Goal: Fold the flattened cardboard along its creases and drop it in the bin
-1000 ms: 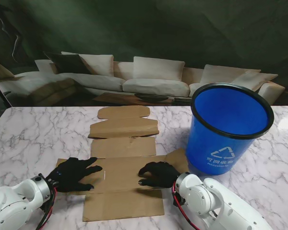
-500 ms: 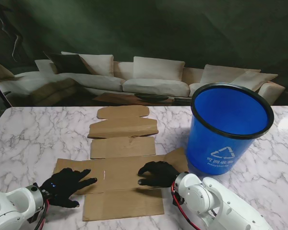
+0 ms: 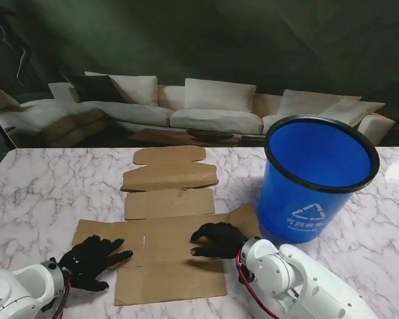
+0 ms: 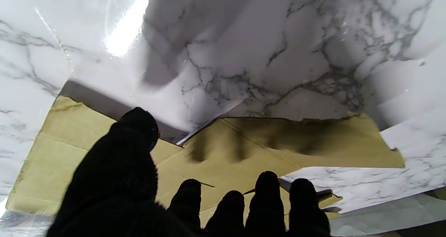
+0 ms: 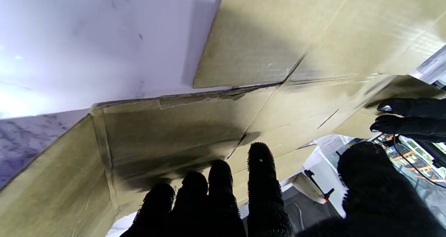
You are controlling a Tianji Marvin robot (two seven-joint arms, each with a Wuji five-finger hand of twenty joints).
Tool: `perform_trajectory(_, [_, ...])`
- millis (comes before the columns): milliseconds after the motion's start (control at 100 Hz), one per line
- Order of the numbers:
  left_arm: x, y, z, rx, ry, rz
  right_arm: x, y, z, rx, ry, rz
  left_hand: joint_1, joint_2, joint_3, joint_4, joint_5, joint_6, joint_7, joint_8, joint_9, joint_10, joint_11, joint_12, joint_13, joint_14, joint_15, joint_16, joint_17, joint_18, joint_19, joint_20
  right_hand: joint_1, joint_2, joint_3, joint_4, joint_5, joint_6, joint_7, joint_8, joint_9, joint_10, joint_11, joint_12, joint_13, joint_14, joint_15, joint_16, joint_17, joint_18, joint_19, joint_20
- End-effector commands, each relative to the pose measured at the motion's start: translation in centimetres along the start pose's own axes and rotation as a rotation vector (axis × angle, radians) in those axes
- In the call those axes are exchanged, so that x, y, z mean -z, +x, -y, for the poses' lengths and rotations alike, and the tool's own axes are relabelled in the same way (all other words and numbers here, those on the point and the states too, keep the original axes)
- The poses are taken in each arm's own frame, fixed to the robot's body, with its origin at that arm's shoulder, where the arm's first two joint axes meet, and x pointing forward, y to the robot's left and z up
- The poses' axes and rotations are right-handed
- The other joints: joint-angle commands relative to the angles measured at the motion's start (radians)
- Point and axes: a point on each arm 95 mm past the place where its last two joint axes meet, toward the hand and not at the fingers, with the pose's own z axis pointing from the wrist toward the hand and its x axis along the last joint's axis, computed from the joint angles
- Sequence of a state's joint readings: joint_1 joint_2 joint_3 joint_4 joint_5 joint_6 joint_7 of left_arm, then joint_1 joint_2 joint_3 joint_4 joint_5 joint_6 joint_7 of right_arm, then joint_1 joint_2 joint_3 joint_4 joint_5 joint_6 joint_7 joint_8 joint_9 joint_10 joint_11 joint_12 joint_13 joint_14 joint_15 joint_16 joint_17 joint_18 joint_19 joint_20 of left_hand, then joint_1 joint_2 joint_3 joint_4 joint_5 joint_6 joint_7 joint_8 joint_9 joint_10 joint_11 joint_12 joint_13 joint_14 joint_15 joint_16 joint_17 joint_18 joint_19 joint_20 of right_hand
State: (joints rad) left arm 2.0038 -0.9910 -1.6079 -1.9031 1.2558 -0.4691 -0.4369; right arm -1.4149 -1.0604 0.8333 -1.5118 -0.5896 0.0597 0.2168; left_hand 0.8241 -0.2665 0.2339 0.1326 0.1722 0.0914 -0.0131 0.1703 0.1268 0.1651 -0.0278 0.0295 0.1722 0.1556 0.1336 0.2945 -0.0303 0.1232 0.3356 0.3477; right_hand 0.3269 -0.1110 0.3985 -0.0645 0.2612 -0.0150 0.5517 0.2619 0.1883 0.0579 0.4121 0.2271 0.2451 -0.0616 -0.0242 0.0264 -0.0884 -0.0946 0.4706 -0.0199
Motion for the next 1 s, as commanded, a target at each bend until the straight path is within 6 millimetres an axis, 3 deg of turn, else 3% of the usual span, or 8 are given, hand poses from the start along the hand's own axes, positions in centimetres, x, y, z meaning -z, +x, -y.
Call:
perform_trajectory(0, [-0.4,0.2,-0.5,0.0,-0.029,-0.003,0.0,-0.9,1.4,-0.01,0.03,0.028,0.02,-0.013,-0.022,-0.022,-0.04,-0.008,-0.013,-0.017,-0.049,-0.011,-0.011,-0.017,-0.031,0.001,-0.021,-0.015,-0.019,-0.011,-0.035,-0.021,0.004,0.023,0.007,0.015,-0.036,0.015,-0.018,-0.018,-0.011,0.01,-0.027,-0.011,-0.016,0.052,0.002,-0.003,0.025,0.162,0.038,0.007])
perform_trajectory(140, [-0.8,0.3,-0.8,-0.009,-0.032,0.007,0.0,-0.9,1.4,-0.009,0.03,0.03,0.04,0.013,-0.02,-0.026,-0.039,-0.002,-0.014,-0.021,-0.049,-0.011,-0.011,-0.017,-0.025,0.001,-0.014,-0.015,-0.014,-0.012,-0.04,-0.026,0.003,0.023,0.008,0.014,-0.037,0.015,-0.019,-0.018,-0.01,0.008,-0.03,-0.012,-0.018,0.05,0.002,-0.003,0.024,0.162,0.036,0.007])
perform_trajectory(210, [-1.1,0.3,-0.8,-0.013,-0.034,0.006,0.0,-0.9,1.4,-0.011,0.028,0.03,0.087,0.047,-0.08,-0.07,-0.039,-0.001,-0.01,-0.028,-0.049,-0.013,-0.011,-0.017,-0.023,-0.002,-0.008,-0.016,-0.014,-0.013,-0.032,-0.03,0.003,0.022,0.008,0.014,-0.037,0.014,-0.02,-0.018,-0.01,0.007,-0.031,-0.013,-0.018,0.049,0.002,-0.003,0.023,0.162,0.034,0.007])
perform_trajectory(270, [-1.4,0.4,-0.9,-0.018,-0.037,0.006,0.0,-0.9,1.4,-0.014,0.025,0.032,0.087,0.065,-0.101,-0.081,-0.04,0.006,-0.012,-0.03,-0.049,-0.011,-0.011,-0.017,-0.022,-0.002,-0.007,-0.016,-0.013,-0.014,-0.029,-0.03,0.003,0.021,0.009,0.014,-0.037,0.015,-0.02,-0.018,-0.01,0.007,-0.032,-0.013,-0.019,0.048,0.002,-0.003,0.023,0.163,0.034,0.007])
perform_trajectory(310, [-1.5,0.4,-0.9,-0.02,-0.038,0.003,0.0,-0.9,1.3,-0.015,0.022,0.032,0.112,0.092,-0.144,-0.109,-0.039,0.007,-0.013,-0.034,-0.049,-0.013,-0.011,-0.017,-0.022,-0.003,-0.006,-0.015,-0.016,-0.014,-0.023,-0.03,0.003,0.021,0.009,0.014,-0.037,0.014,-0.02,-0.018,-0.009,0.004,-0.032,-0.013,-0.019,0.047,0.002,-0.003,0.023,0.163,0.033,0.007])
perform_trajectory(660, [-2.7,1.7,-0.5,-0.005,0.001,-0.02,-0.1,-1.0,1.4,-0.022,0.025,0.033,0.135,0.189,-0.219,-0.132,-0.038,0.038,-0.025,-0.07,-0.049,-0.011,-0.011,-0.017,-0.017,-0.003,0.002,-0.008,-0.015,-0.013,-0.012,-0.033,-0.004,0.023,0.004,0.013,-0.039,0.015,-0.022,-0.018,-0.008,0.007,-0.022,-0.007,-0.018,0.046,0.002,-0.003,0.023,0.164,0.029,0.007])
perform_trajectory(990, [-2.0,2.6,2.2,-0.014,0.12,-0.05,-0.2,-1.1,1.5,-0.024,0.029,0.036,0.142,0.25,-0.236,-0.134,-0.038,0.046,-0.015,-0.072,-0.047,-0.013,-0.006,-0.009,-0.011,0.002,0.002,-0.007,-0.016,-0.006,-0.011,-0.033,0.0,0.026,0.0,0.014,-0.037,0.015,-0.023,-0.018,-0.009,0.006,-0.021,-0.007,-0.017,0.046,0.002,-0.003,0.022,0.165,0.026,0.007])
